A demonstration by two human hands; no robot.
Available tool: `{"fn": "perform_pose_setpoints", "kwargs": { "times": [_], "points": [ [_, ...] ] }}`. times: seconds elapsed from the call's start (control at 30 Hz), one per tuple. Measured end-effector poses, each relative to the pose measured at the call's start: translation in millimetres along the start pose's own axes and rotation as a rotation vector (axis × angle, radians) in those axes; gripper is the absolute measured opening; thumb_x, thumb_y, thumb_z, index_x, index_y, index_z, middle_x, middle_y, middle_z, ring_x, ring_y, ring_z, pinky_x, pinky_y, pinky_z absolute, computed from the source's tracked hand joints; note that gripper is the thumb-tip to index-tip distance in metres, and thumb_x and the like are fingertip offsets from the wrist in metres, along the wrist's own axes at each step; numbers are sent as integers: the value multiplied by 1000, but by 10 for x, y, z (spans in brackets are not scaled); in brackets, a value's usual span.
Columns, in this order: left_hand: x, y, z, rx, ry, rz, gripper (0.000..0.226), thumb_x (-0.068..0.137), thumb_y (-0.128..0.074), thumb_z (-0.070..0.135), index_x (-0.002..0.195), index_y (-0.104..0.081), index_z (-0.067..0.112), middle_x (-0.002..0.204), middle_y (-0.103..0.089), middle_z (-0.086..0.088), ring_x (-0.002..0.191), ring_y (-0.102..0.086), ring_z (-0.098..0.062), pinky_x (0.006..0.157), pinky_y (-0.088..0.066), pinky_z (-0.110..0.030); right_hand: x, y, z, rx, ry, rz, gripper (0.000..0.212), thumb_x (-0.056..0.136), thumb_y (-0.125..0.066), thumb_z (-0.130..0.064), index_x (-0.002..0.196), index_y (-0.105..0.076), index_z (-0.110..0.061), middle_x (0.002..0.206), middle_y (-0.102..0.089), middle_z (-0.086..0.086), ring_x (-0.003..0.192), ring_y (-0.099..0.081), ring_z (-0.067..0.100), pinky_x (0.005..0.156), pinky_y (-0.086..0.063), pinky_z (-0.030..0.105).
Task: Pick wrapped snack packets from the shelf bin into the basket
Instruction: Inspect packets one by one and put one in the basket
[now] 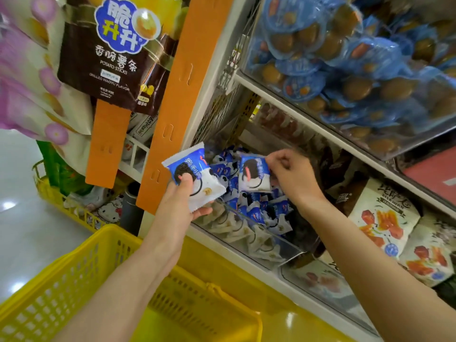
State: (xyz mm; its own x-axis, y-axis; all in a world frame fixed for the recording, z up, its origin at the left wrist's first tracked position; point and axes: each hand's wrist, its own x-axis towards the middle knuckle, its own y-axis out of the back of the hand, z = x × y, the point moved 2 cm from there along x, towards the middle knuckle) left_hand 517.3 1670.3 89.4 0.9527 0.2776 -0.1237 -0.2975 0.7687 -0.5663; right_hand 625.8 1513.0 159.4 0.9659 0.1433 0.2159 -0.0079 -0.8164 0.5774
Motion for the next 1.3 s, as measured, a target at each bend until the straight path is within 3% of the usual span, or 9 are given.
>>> {"fn": "perform_pose_setpoints", "kwargs": {
  "times": [0.17,0.3,0.5,0.6,0.7,0.8,0.97,1.1,1.3],
  "points": [
    [-108,16,-38,-173,166,-50,40,98,-33,37,131,-46,17,116,-64,-14,92,-67,-29,69,-57,-43,-469,-193,-106,57,-57,-298,14,91,-57,-14,78,-60,-17,75,-69,5,59,-66,6,52,-50,16],
    [-201,44,-97,-213,381,-129,46,95,-34,45,126,-52,16,114,-65,-18,95,-66,-37,64,-58,-49,-676,-294,-113,-72,-1,-280,9,90,-59,-17,82,-60,-13,81,-67,6,59,-67,10,52,-54,21],
    [-238,79,-66,-81,348,-212,41,92,-42,44,119,-58,18,104,-71,-11,89,-69,-32,69,-58,-46,-731,-345,-265,-163,117,-258,20,90,-54,-34,91,-66,-17,84,-68,-4,77,-63,6,70,-53,20],
    [-273,45,-60,14,326,-236,37,92,-44,43,120,-57,22,103,-71,-9,90,-69,-30,71,-57,-47,-717,-406,-346,-109,57,-405,44,88,-52,-44,89,-63,-1,67,-57,-2,57,-51,9,55,-42,19],
    [-289,40,-48,21,303,-230,38,88,-48,44,119,-58,22,102,-72,-9,91,-69,-29,73,-56,-46,-684,-426,-374,-40,15,-446,50,86,-59,-40,89,-57,10,70,-50,13,61,-41,17,58,-35,26],
    [-263,84,-19,38,282,-183,45,79,-57,47,116,-59,20,102,-71,-10,89,-70,-26,71,-58,-40,-669,-383,-419,87,31,-345,33,86,-62,-34,90,-66,-2,73,-65,11,62,-56,14,62,-46,24],
    [-202,152,10,48,193,-6,30,86,-61,19,114,-56,11,91,-71,-9,65,-70,-12,54,-57,-25,-380,-189,-285,243,-13,30,23,87,-62,-32,89,-65,-9,80,-70,9,70,-61,11,66,-53,25],
    [-189,160,23,101,111,43,35,86,-61,19,119,-50,14,99,-68,-4,78,-69,-14,59,-58,-26,-58,-59,63,-92,-1,356,21,90,-58,-31,80,-55,-12,69,-55,-5,61,-51,4,54,-36,15],
    [-183,174,93,199,-34,98,27,85,-61,22,108,-47,25,107,-63,1,84,-67,-11,61,-57,-20,333,-103,517,-302,-172,375,28,94,-52,-21,95,-63,5,94,-65,22,89,-60,32,67,-34,26]
  ]
}}
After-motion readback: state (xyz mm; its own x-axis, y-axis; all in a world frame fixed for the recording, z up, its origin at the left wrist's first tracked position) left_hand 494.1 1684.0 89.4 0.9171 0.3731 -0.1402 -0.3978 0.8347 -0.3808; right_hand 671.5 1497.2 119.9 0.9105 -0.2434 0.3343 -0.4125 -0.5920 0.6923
